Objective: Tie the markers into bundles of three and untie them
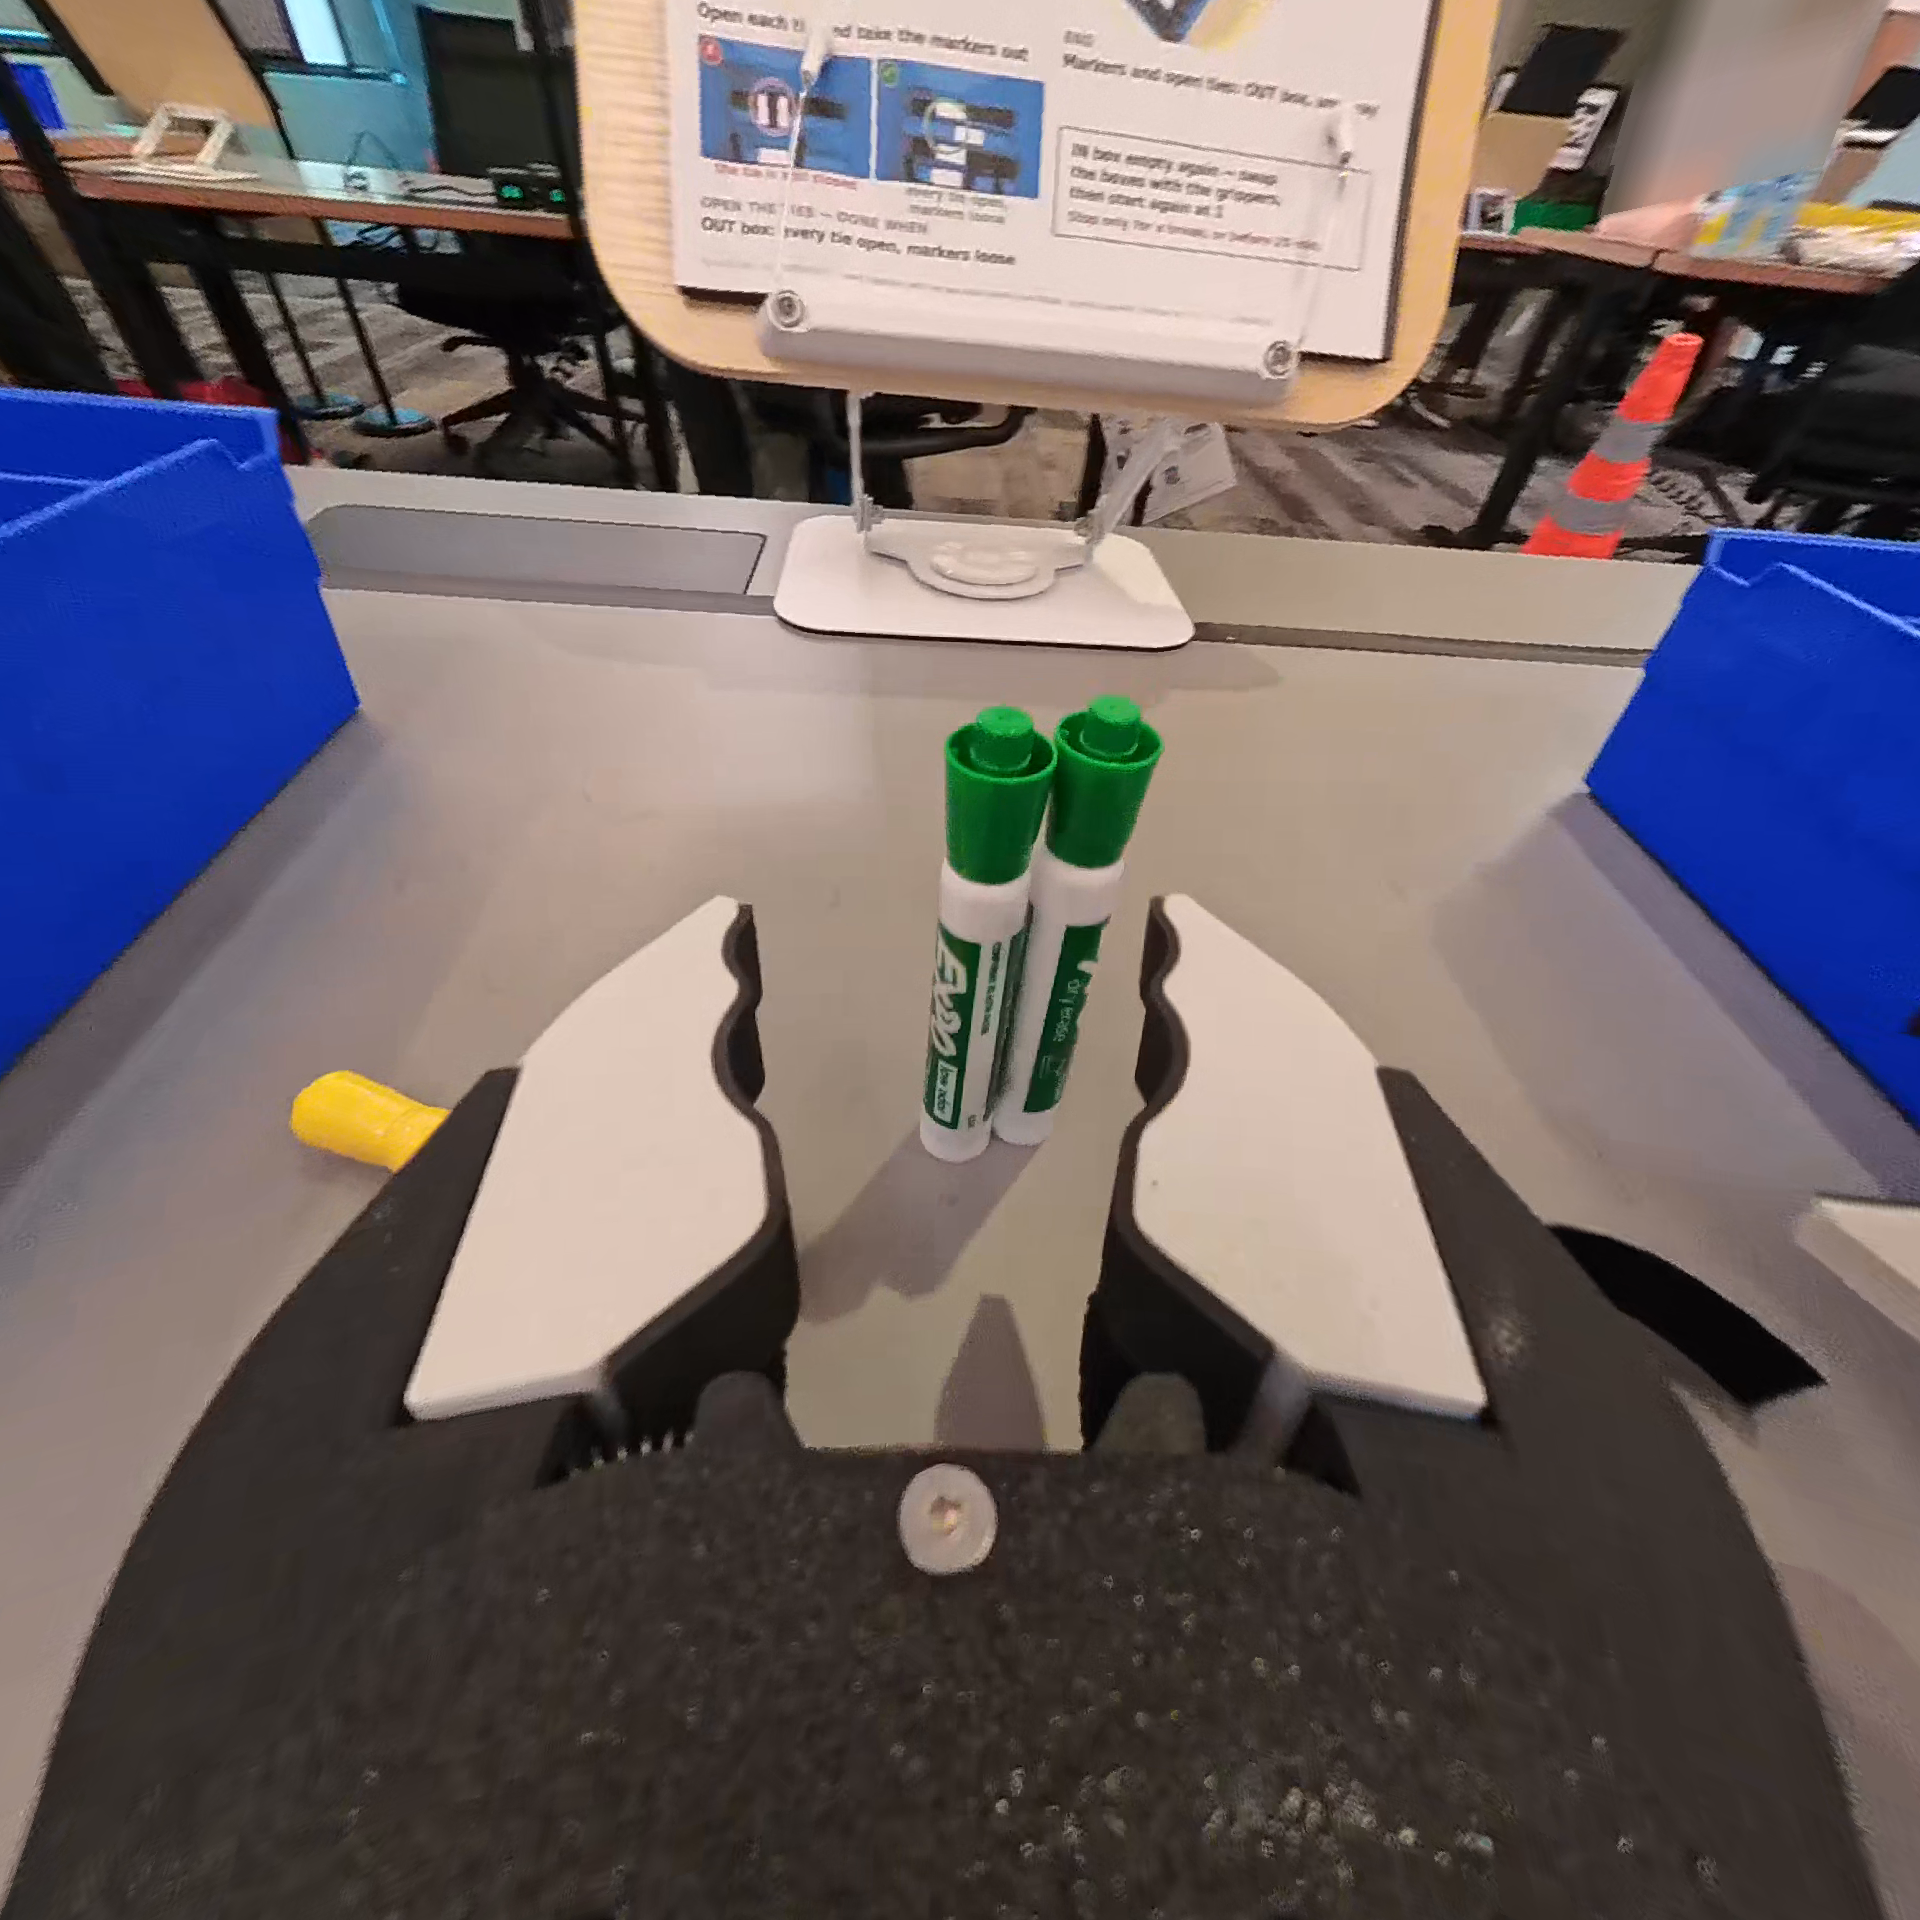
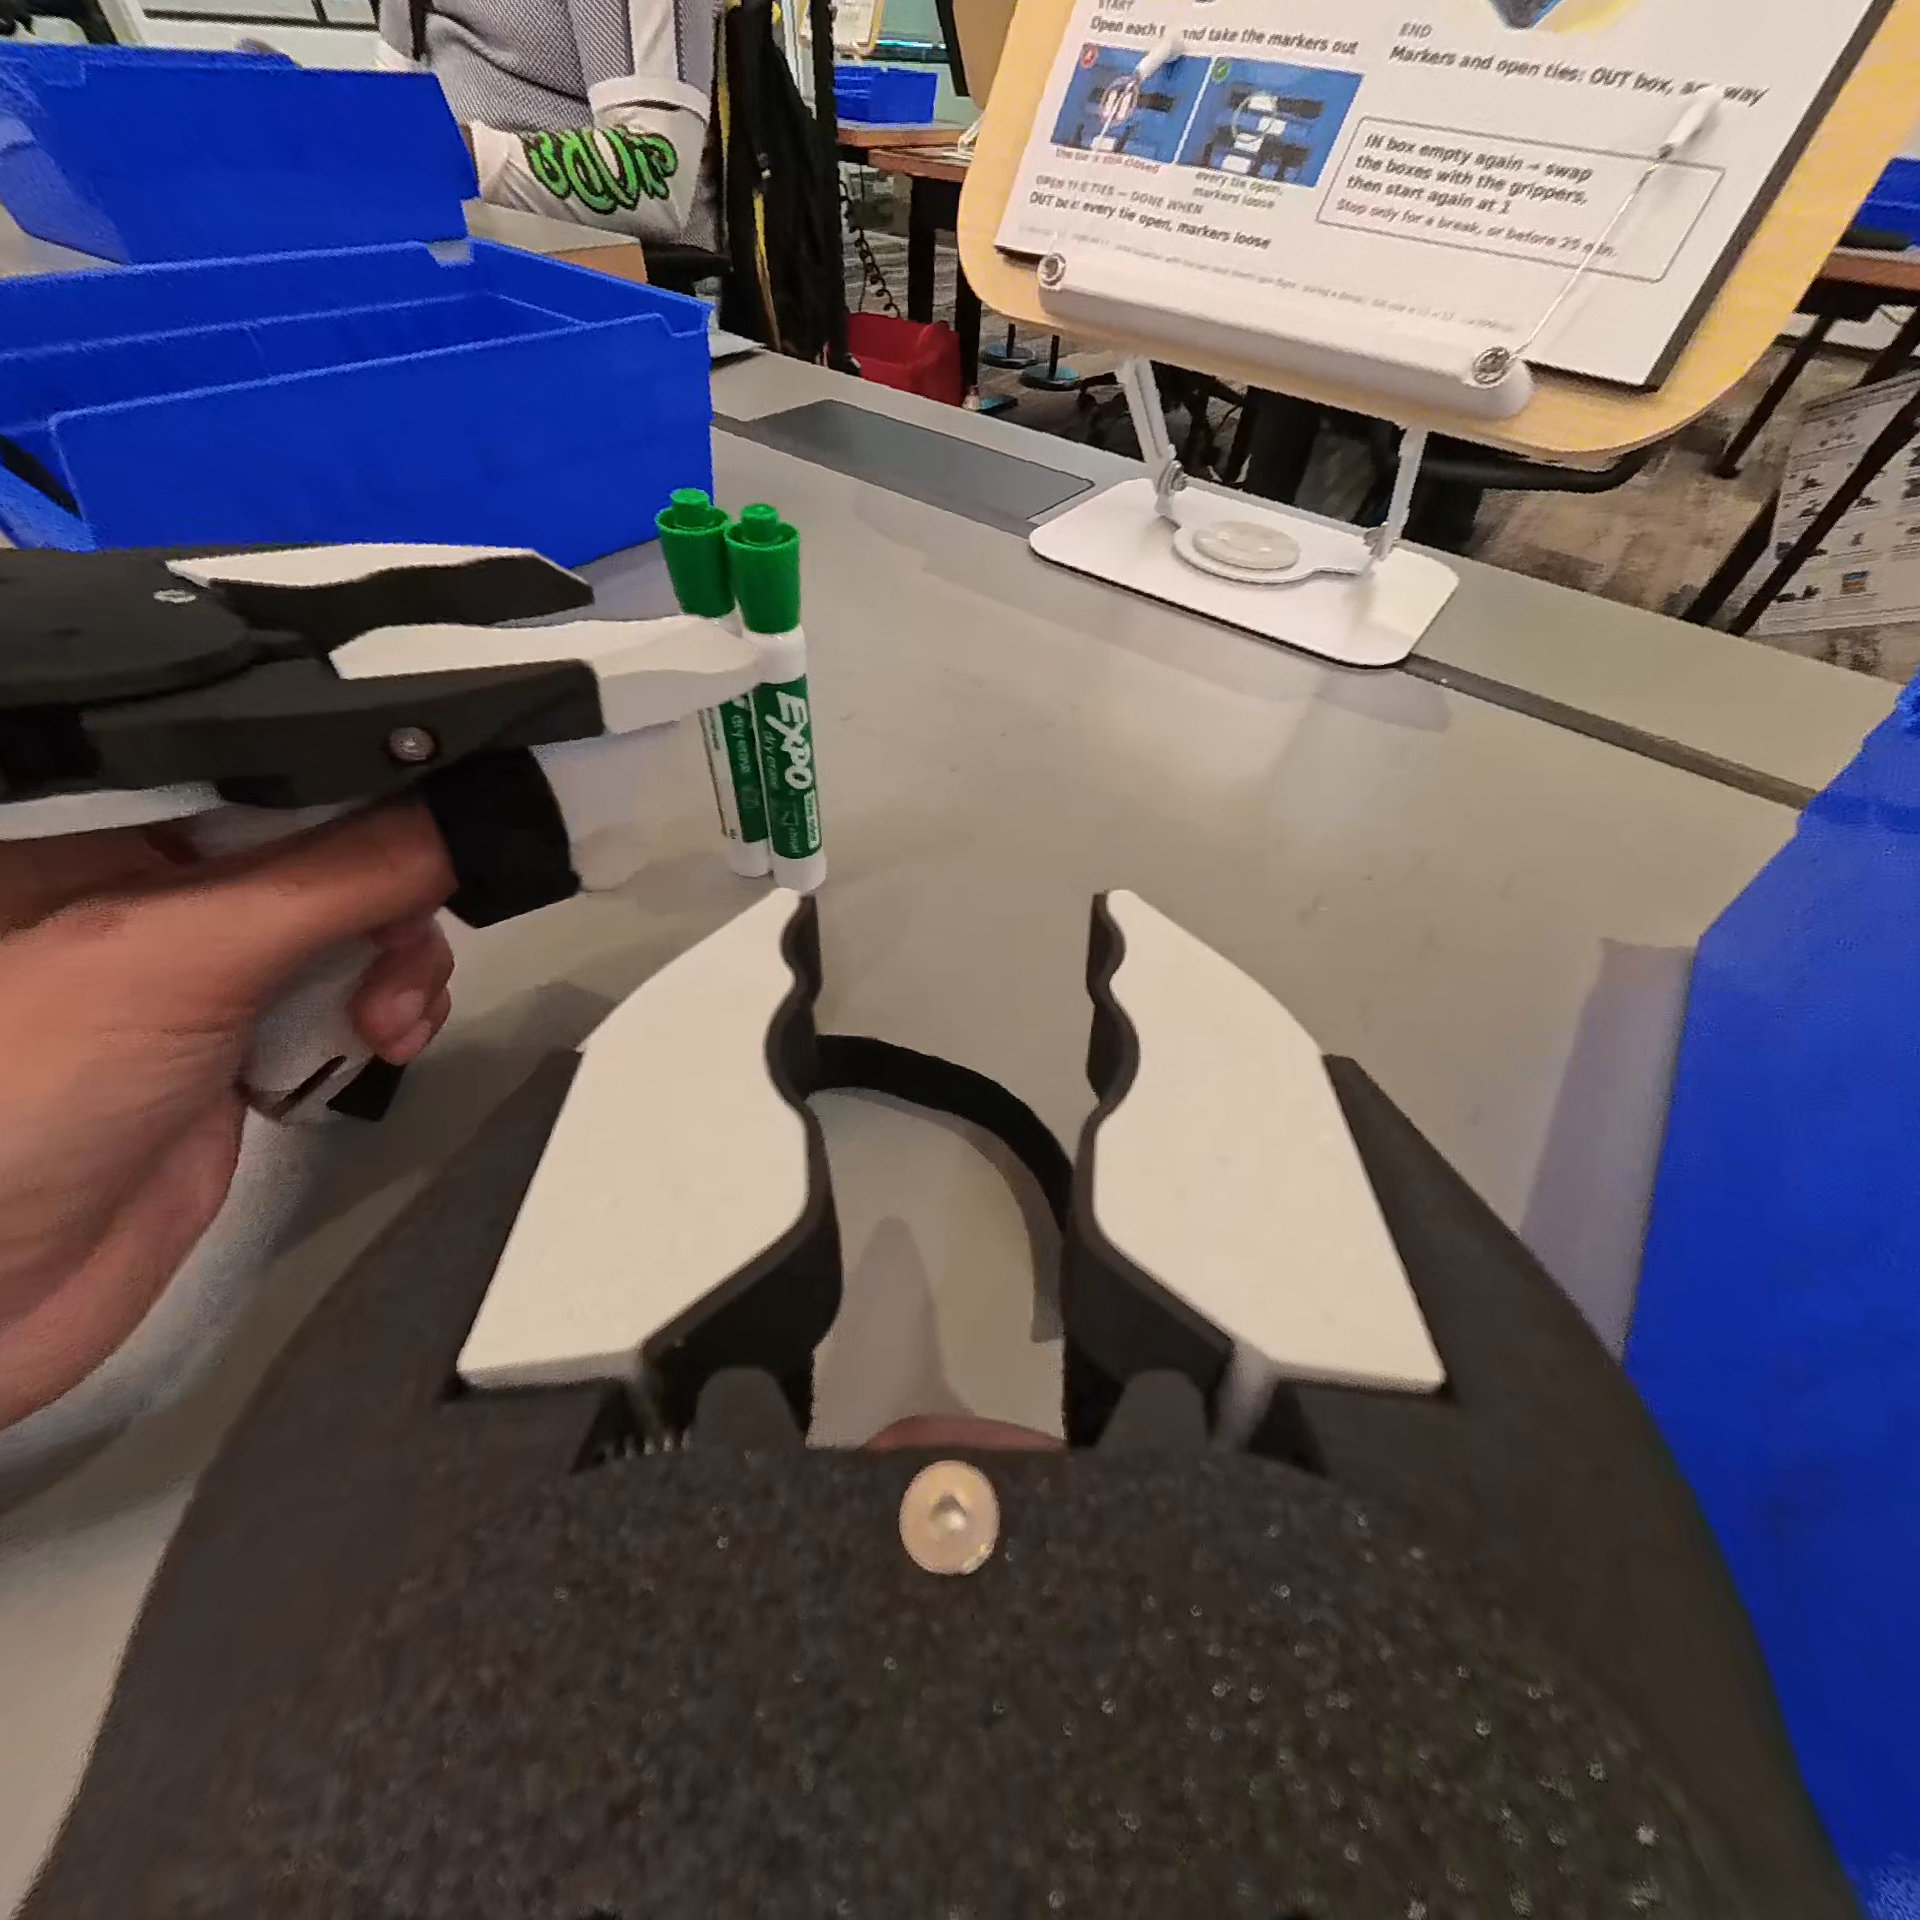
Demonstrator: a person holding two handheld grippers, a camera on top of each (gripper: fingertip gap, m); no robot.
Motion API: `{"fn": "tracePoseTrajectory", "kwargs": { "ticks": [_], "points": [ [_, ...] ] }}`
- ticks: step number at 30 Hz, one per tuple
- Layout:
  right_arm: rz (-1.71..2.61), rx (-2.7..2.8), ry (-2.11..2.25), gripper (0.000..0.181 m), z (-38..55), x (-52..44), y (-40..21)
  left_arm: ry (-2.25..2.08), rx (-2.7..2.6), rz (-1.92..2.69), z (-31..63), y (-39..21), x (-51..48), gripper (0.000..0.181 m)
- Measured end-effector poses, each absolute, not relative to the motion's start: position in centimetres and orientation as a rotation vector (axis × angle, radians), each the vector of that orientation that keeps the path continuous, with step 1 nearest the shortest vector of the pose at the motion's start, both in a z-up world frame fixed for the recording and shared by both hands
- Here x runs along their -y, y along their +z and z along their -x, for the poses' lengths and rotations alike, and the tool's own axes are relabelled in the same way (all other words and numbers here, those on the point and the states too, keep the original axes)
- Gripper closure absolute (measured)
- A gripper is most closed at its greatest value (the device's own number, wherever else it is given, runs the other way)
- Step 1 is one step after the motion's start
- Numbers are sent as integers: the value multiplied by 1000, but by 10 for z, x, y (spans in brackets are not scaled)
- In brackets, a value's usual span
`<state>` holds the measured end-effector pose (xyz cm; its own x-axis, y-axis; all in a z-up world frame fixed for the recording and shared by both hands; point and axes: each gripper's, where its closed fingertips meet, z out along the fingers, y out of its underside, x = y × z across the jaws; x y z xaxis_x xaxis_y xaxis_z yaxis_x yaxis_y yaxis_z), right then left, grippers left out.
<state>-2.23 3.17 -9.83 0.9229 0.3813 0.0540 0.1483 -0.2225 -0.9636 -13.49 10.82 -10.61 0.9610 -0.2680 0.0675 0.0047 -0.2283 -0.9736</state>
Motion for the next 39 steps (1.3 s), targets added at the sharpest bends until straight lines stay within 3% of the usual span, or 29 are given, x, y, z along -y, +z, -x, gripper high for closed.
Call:
{"fn": "tracePoseTrajectory", "kwargs": {
  "ticks": [27, 39],
  "points": [
    [1830, 284, 387, 134, 10, -33, -104, -74, -121, 1752, 120, -100, -124, 136],
    [1838, 288, 410, 135, 13, -33, -107, -116, -125, 1787, 115, -106, -130, 130]
  ]
}}
